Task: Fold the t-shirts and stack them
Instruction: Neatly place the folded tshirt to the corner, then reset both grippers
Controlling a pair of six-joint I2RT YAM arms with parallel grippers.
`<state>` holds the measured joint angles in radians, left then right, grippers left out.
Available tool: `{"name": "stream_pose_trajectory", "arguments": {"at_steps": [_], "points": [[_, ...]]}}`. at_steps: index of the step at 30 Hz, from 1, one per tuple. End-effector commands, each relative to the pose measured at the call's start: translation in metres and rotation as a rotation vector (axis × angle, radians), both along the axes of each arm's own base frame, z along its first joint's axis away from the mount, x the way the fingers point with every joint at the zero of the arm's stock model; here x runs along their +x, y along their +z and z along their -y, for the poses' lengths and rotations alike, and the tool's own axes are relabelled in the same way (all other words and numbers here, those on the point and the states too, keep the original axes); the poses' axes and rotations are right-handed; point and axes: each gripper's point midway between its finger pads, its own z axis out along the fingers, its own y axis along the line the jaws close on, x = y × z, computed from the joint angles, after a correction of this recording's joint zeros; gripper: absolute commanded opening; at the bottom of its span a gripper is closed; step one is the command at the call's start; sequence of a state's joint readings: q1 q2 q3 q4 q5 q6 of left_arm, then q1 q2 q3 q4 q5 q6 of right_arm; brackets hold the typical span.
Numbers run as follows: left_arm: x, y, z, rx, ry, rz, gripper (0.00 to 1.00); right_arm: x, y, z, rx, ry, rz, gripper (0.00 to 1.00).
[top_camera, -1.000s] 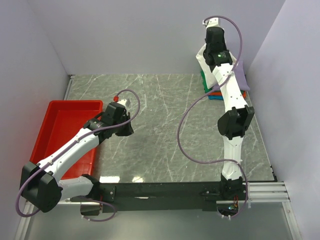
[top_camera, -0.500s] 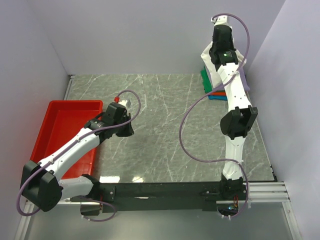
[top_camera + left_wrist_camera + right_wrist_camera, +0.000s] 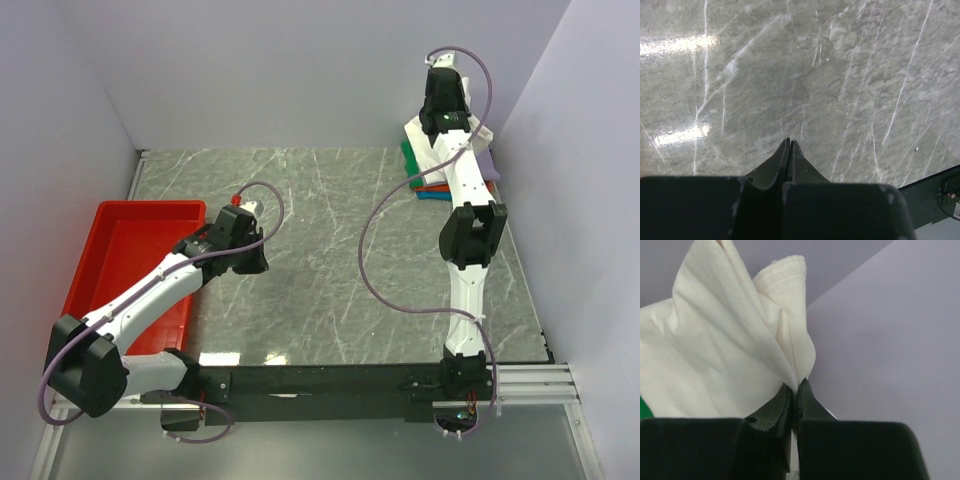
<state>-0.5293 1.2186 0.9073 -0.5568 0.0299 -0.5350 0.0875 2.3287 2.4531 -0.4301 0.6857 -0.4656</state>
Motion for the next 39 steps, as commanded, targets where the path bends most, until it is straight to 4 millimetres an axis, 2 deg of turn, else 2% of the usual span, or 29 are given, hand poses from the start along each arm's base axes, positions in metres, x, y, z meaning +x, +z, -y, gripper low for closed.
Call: {"name": "stream_pose_trajectory", "arguments": {"at_steps": [1,4,5,8,14,15,16,20,21,22,25,26,27,29,30,32,33,35,36,38,39], "points": [[0.006,0.004,0.005,-0.018,-0.018,0.025,0.01,0.005,0.009,0.015,-0.005,-0.073,0.087,0.02],[0.006,0.003,0.005,-0.017,-0.017,0.021,0.01,0.005,-0.001,0.023,-0.011,-0.112,0.086,0.34],[0.006,0.003,0.005,-0.018,-0.017,0.020,0.01,0.005,-0.003,0.025,-0.013,-0.125,0.087,0.52],[0.006,0.003,0.005,-0.017,-0.018,0.019,0.01,0.003,-0.007,0.031,-0.012,-0.157,0.091,0.71],[0.006,0.004,0.004,-0.018,-0.014,0.025,0.01,-0.006,-0.005,0.031,0.052,-0.171,0.119,0.80],[0.006,0.004,0.004,-0.016,-0.012,0.026,0.01,-0.007,-0.009,0.028,0.066,-0.160,0.106,0.80],[0.007,0.005,0.004,-0.016,-0.011,0.028,0.01,-0.010,-0.002,0.023,0.097,-0.157,0.136,0.80],[0.008,0.008,0.001,-0.019,-0.003,0.039,0.01,-0.023,0.008,0.007,0.180,-0.135,0.175,0.81],[0.008,0.009,0.000,-0.021,0.000,0.041,0.01,-0.025,0.000,0.000,0.199,-0.117,0.156,0.81],[0.009,0.010,0.000,-0.025,0.003,0.044,0.01,-0.033,0.014,-0.003,0.229,-0.115,0.195,0.81],[0.010,0.012,-0.003,-0.024,0.015,0.053,0.01,-0.050,0.025,-0.025,0.304,-0.080,0.222,0.81],[0.012,0.014,-0.004,-0.022,0.022,0.061,0.01,-0.055,0.027,-0.038,0.325,-0.059,0.221,0.81],[0.012,0.015,-0.006,-0.020,0.027,0.065,0.01,-0.068,0.030,-0.044,0.344,-0.051,0.215,0.81],[0.013,0.021,-0.007,-0.028,0.033,0.081,0.01,-0.080,0.032,-0.062,0.420,-0.023,0.233,0.81],[0.013,0.022,-0.008,-0.028,0.038,0.086,0.02,-0.096,0.032,-0.077,0.467,0.000,0.231,0.81],[0.014,0.026,-0.011,-0.029,0.050,0.103,0.04,-0.111,0.029,-0.099,0.534,0.062,0.211,0.81],[0.014,0.029,-0.011,-0.035,0.053,0.110,0.04,-0.129,0.026,-0.117,0.570,0.102,0.200,0.82],[0.015,0.034,-0.014,-0.042,0.059,0.124,0.04,-0.149,0.022,-0.138,0.622,0.154,0.193,0.82],[0.017,0.035,-0.019,-0.024,0.082,0.137,0.04,-0.168,0.017,-0.153,0.658,0.197,0.186,0.82],[0.018,0.041,-0.021,-0.030,0.094,0.157,0.05,-0.195,0.008,-0.168,0.716,0.251,0.167,0.83],[0.018,0.042,-0.022,-0.029,0.097,0.162,0.05,-0.205,0.004,-0.183,0.760,0.286,0.157,0.84]]}}
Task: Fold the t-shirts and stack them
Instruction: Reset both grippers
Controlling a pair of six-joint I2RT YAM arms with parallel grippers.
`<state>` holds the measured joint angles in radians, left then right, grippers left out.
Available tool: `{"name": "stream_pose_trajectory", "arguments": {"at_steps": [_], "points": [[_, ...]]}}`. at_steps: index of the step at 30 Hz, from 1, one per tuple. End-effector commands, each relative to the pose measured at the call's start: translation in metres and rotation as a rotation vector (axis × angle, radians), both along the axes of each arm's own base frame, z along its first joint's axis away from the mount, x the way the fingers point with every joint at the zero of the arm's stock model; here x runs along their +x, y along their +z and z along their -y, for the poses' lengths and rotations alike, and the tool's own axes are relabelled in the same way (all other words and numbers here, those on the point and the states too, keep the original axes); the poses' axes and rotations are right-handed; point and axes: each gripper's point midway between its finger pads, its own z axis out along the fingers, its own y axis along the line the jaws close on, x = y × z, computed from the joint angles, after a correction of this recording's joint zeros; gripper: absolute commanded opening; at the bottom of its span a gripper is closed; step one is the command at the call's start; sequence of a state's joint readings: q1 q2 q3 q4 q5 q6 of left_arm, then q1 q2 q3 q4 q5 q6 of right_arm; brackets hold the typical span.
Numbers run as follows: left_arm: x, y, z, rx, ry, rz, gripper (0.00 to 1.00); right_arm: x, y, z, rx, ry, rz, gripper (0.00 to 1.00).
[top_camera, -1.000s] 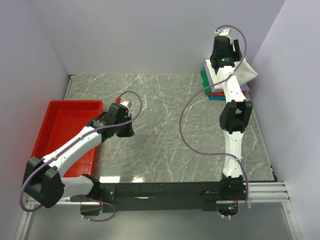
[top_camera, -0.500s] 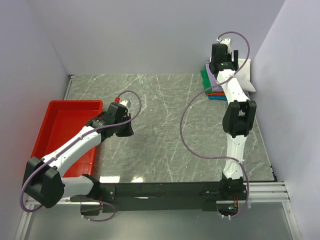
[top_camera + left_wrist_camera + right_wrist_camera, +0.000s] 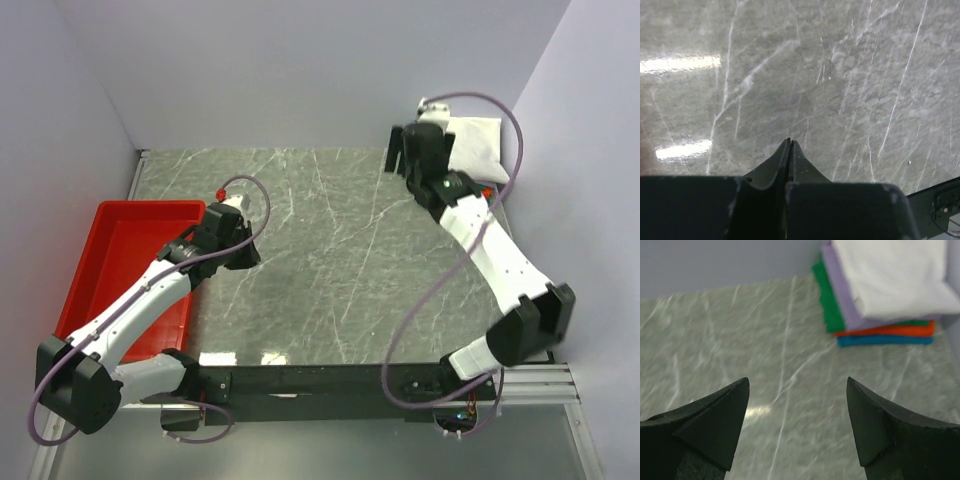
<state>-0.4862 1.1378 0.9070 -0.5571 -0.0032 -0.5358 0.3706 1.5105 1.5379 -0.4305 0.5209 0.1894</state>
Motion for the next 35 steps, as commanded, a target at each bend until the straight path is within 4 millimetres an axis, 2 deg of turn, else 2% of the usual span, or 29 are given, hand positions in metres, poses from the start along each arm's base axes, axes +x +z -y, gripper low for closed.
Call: {"name": "stream_pose_trajectory", "arguments": {"at_steps": [1,2,5,7,8,9,14,19,35], "points": [[0.010,0.022,-0.007,-0.011,0.044,0.092,0.04,-0.034,-0.016,-0.034,0.174,0.104,-0.005,0.85],[0.010,0.025,-0.008,-0.012,0.052,0.101,0.04,-0.049,-0.025,-0.039,0.205,0.141,-0.019,0.85],[0.009,0.031,-0.012,-0.024,0.075,0.121,0.05,-0.076,-0.037,-0.057,0.310,0.226,-0.029,0.86],[0.009,0.037,-0.014,-0.033,0.097,0.140,0.06,-0.100,-0.050,-0.060,0.367,0.270,-0.030,0.86],[0.007,0.034,-0.016,-0.034,0.104,0.134,0.07,-0.107,-0.054,-0.062,0.387,0.287,-0.027,0.86],[0.005,0.038,-0.017,-0.048,0.118,0.145,0.08,-0.122,-0.064,-0.062,0.407,0.314,-0.040,0.87],[0.002,0.040,-0.026,-0.049,0.162,0.167,0.08,-0.155,-0.088,-0.052,0.426,0.333,-0.071,0.88],[0.002,0.049,-0.029,-0.065,0.177,0.201,0.08,-0.165,-0.093,-0.049,0.450,0.332,-0.065,0.89],[0.001,0.054,-0.027,-0.070,0.150,0.226,0.08,-0.158,-0.106,-0.048,0.435,0.299,-0.095,0.89]]}}
